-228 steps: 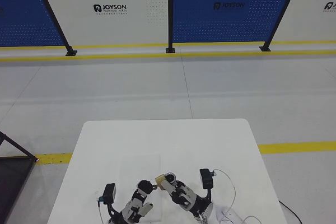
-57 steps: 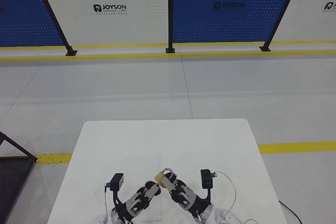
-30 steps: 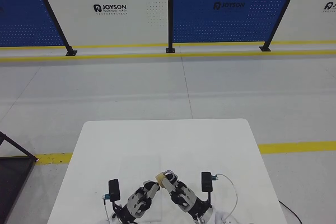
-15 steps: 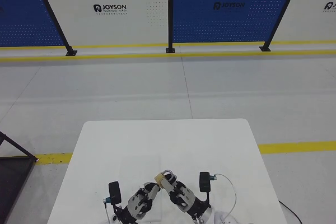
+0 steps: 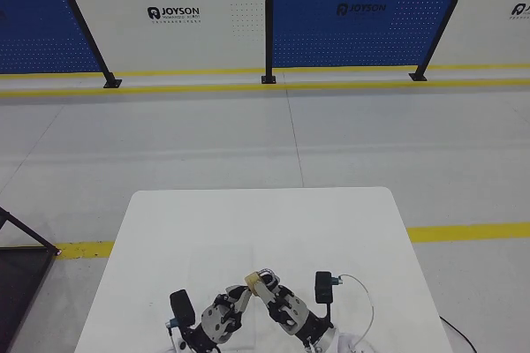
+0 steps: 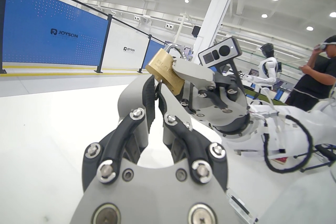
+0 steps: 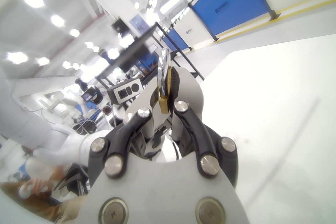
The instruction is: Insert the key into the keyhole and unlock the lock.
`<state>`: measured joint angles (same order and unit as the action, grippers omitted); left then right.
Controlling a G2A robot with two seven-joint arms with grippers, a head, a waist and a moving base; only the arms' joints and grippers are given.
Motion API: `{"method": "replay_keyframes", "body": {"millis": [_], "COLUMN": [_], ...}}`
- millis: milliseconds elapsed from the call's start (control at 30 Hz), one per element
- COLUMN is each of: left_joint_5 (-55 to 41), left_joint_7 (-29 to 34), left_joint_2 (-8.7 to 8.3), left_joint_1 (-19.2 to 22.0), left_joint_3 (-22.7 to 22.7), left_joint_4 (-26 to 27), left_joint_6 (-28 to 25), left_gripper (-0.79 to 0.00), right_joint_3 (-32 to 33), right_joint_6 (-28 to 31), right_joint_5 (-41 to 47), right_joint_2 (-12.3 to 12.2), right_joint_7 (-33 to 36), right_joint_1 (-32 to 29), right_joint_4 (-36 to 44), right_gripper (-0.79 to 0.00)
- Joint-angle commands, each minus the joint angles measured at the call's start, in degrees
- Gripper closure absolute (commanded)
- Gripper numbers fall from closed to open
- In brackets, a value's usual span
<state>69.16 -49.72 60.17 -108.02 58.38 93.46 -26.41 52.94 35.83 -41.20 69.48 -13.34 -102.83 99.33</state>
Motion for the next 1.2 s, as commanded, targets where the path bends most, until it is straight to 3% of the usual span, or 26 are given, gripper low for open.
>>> {"method": "replay_keyframes", "body": {"millis": [0,600,733,933,1000,1033,1167], "left_joint_5": [1.59,12.87,13.35,11.06,10.25,9.86,8.07], "left_joint_7": [-1.22,-8.81,-9.44,-9.7,-9.18,-9.04,-8.42], "left_joint_2": [0.12,1.19,1.4,1.62,1.66,1.67,1.58], "left_joint_1": [0.07,0.97,1.25,1.51,1.48,1.47,1.18], "left_joint_3": [-0.17,-1.64,-2.05,-2.6,-2.68,-2.71,-2.55], "left_joint_4": [-0.2,-3.03,-3.49,-3.24,-3.0,-2.71,-1.71], "left_joint_6": [1.83,18.04,18.98,16.22,15.31,14.8,11.81], "left_gripper": [0.0,0.0,0.0,0.0,-0.64,-0.785,-0.785], "right_joint_3": [0.01,-0.09,-0.14,-0.12,0.01,0.09,0.38], "right_joint_6": [0.0,-0.22,-0.09,0.11,0.23,0.35,0.92], "right_joint_5": [0.04,0.63,0.68,0.72,0.74,0.68,0.71], "right_joint_2": [-0.02,-0.13,-0.16,-0.23,-0.27,-0.3,-0.45], "right_joint_7": [-0.09,-0.62,-0.61,-0.77,-0.92,-0.98,-0.97], "right_joint_1": [-0.01,0.05,0.09,0.04,-0.05,-0.09,-0.36], "right_joint_4": [0.01,-0.05,-0.01,0.08,0.11,0.15,0.29], "right_gripper": [0.0,0.0,0.0,0.0,0.0,0.0,0.0]}}
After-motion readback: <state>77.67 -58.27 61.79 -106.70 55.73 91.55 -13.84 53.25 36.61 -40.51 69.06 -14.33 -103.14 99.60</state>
